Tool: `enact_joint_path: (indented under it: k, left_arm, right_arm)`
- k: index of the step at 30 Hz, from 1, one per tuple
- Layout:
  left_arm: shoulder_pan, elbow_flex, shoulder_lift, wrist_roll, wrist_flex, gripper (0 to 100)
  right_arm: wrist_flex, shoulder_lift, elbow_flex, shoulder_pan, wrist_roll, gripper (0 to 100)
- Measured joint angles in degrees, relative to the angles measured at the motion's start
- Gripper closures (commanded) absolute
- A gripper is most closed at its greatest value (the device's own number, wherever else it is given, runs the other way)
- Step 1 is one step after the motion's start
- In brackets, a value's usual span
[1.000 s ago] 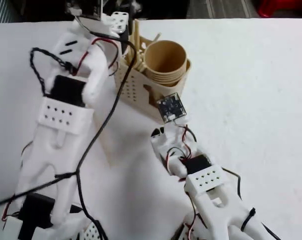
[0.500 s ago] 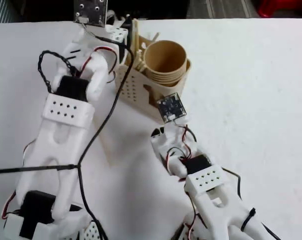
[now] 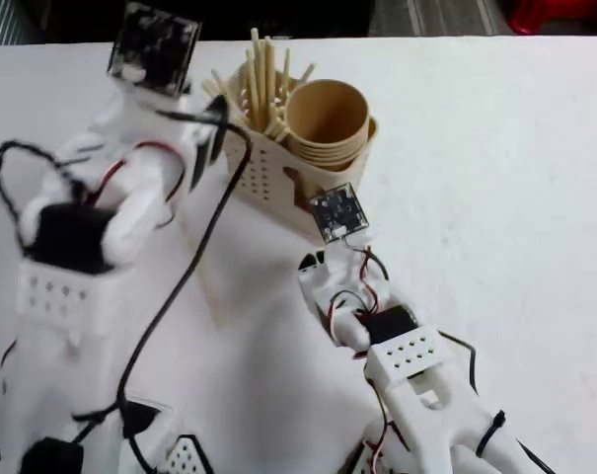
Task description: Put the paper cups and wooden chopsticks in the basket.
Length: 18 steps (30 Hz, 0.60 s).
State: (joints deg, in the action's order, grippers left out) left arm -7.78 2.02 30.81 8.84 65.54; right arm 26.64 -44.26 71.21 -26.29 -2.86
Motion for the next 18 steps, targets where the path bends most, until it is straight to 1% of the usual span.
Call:
enact_joint_path:
  k: [2, 3, 6, 8, 10, 12, 14, 18]
  left_arm:
    - [1.3, -0.2, 2.0, 0.1, 4.3, 98]
    - [2.1, -0.2, 2.6, 0.3, 6.0, 98]
    - [5.2, 0.2, 3.4, 0.3, 9.2, 91]
    - [6.9, 3.0, 3.8, 0.3, 9.8, 86]
    - [8.1, 7.6, 3.8, 0.3, 9.8, 84]
    - [9.8, 13.8, 3.8, 0.3, 8.2, 83]
    - [11.4, 20.5, 3.8, -0.1, 4.8, 83]
    - [14.0, 34.4, 3.8, -1.8, -5.1, 83]
  right_arm:
    - [0.0, 0.0, 0.0, 0.0, 0.0, 95.0]
    - [0.0, 0.0, 0.0, 0.0, 0.0, 95.0]
    - [0.0, 0.0, 0.0, 0.0, 0.0, 95.0]
    - [0.0, 0.0, 0.0, 0.0, 0.0, 95.0]
    - [0.0, 0.0, 0.0, 0.0, 0.0, 95.0]
    - [0.0, 0.0, 0.5, 0.0, 0.0, 95.0]
    - [0.0, 0.0, 0.7, 0.0, 0.0, 95.0]
    - [0.0, 0.0, 0.7, 0.0, 0.0, 95.0]
